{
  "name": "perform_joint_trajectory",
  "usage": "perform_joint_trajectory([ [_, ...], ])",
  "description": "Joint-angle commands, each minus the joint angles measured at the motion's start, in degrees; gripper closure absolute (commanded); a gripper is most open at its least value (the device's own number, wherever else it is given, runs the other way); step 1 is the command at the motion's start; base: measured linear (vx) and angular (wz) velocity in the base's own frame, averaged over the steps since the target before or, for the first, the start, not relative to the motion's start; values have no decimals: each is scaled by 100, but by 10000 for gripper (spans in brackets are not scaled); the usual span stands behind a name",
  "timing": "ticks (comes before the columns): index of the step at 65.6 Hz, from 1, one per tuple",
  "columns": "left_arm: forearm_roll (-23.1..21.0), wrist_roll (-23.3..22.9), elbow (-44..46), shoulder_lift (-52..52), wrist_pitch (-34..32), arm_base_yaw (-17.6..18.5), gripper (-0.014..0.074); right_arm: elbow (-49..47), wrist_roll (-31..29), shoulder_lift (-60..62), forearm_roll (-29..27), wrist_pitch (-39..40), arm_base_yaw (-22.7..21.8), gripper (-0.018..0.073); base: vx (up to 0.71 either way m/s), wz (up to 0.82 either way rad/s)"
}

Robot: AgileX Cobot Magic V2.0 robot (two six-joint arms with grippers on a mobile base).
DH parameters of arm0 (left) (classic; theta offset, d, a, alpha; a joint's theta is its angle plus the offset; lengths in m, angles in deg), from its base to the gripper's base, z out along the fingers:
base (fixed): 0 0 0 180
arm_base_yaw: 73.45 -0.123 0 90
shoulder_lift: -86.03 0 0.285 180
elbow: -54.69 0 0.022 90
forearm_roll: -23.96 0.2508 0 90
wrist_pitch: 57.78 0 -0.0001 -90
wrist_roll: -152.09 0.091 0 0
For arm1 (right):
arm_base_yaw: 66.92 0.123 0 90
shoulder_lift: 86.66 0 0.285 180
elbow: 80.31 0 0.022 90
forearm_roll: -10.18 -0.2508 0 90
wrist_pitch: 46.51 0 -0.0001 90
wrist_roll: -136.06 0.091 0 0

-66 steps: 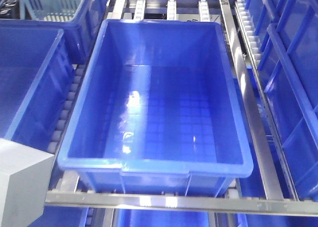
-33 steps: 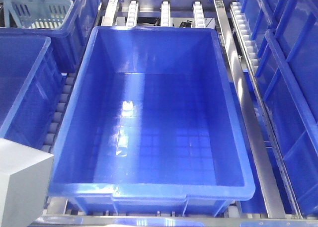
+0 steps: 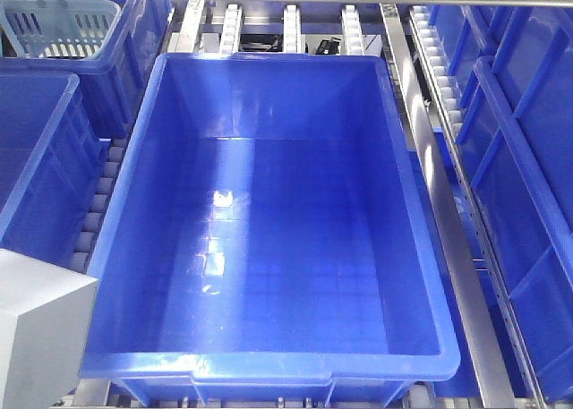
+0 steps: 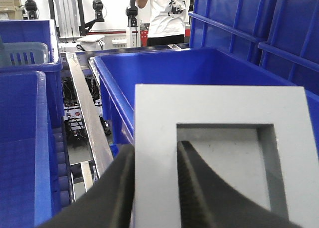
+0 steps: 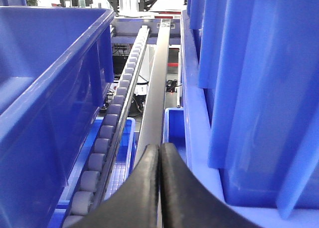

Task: Sort gray base to blue bin
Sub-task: 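Turn and stop in front of the empty blue bin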

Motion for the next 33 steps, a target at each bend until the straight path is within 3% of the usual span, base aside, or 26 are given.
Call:
perform_joint_trajectory([
  [1, -20, -63, 160, 52, -604, 13, 602, 88, -37, 65, 36, 424, -17, 568, 2, -1],
  [33, -20, -63, 160, 52, -604, 13, 602, 88, -37, 65, 36, 424, -17, 568, 1, 0],
])
